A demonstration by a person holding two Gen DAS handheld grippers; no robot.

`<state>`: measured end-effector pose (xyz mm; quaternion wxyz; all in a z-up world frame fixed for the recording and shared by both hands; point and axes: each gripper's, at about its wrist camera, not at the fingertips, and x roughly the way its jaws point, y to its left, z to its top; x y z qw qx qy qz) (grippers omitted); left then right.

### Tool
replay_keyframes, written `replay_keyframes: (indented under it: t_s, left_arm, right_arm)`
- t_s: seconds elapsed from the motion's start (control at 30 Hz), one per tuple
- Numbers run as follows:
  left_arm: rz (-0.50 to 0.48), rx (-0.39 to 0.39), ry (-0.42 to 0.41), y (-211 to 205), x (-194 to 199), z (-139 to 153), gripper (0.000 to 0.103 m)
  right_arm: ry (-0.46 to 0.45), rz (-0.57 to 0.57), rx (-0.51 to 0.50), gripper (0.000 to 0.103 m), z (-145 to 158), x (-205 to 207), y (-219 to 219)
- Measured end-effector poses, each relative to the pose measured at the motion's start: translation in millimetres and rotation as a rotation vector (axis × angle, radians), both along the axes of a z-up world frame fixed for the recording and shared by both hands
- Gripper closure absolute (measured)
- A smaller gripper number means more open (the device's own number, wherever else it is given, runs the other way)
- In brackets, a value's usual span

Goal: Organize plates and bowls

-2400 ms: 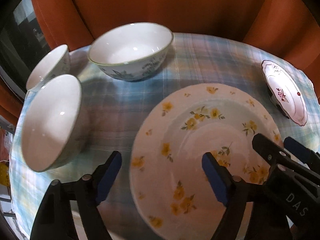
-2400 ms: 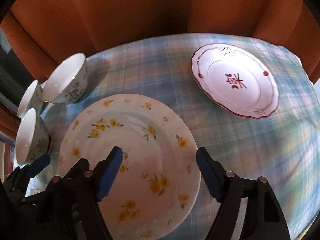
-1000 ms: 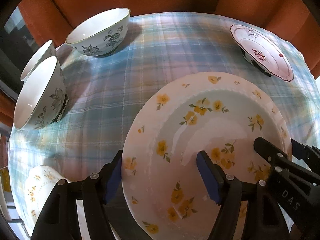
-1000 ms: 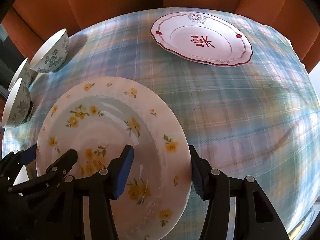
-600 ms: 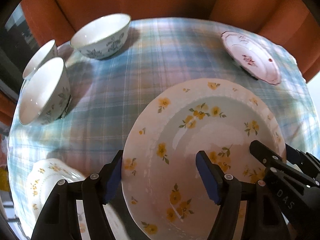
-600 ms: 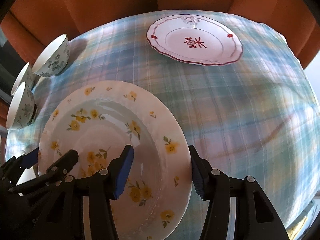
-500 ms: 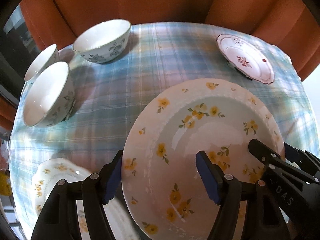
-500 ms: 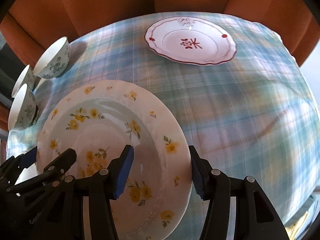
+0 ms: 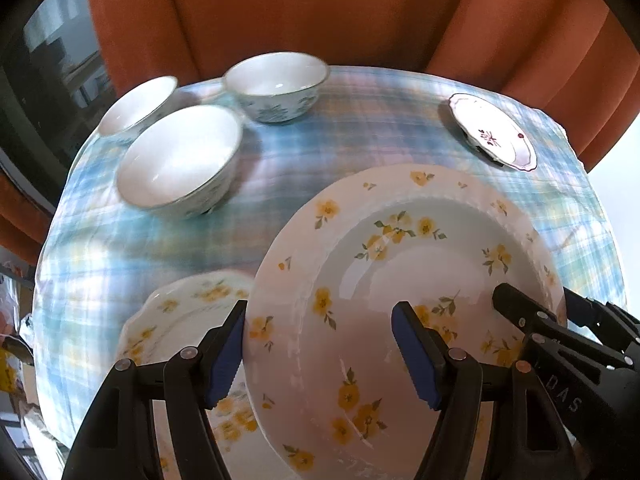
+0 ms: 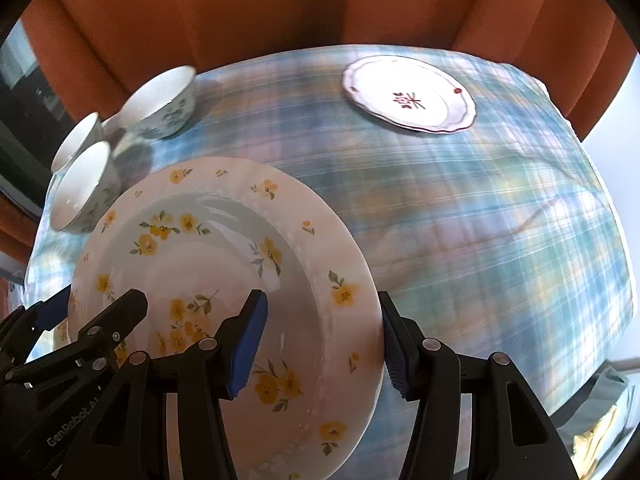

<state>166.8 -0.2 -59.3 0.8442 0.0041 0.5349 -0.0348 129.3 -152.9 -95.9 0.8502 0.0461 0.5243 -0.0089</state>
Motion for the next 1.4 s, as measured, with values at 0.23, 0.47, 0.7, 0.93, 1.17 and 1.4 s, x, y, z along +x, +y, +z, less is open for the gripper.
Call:
replay_keyframes:
  t_s: [0.23, 0.47, 0.7, 0.93, 1.17, 1.4]
  left_arm:
    - [0.031, -0.011, 0.015, 44.2, -22.5, -4.3, 0.032]
    - [0.058, -0.014, 0.039, 80.6, -39.3, -16.5, 0.032]
    - [0.072, -0.014, 0.063, 98.4, -49.1, -31.5, 0.032]
    - [0.08, -0.02, 0.106, 99.2, -51.3, -47.4, 0.032]
    - [0.099, 0.001, 0.103, 96.7, -49.9, -51.7, 0.029]
    - [0.096, 0.15, 0.071, 82.6, -47.0, -50.4, 0.022]
  right_arm:
    - [0.004, 0.025, -0.016, 0.045, -1.5, -17.9, 45.0]
    - [0.031, 0.053, -0.021, 0.045, -13.4, -29.8, 84.7]
    - [0.053, 0.077, -0.05, 0.045, -26.5, -37.1, 110.1]
    - [0.078, 0.083, -0.076, 0.045, -36.2, -36.3, 115.3]
    - [0.07, 0.118, -0.109, 0.045, -38.4, -29.1, 121.1]
    - [0.077, 0.154, -0.07, 0.046, -40.1, -28.7, 120.3]
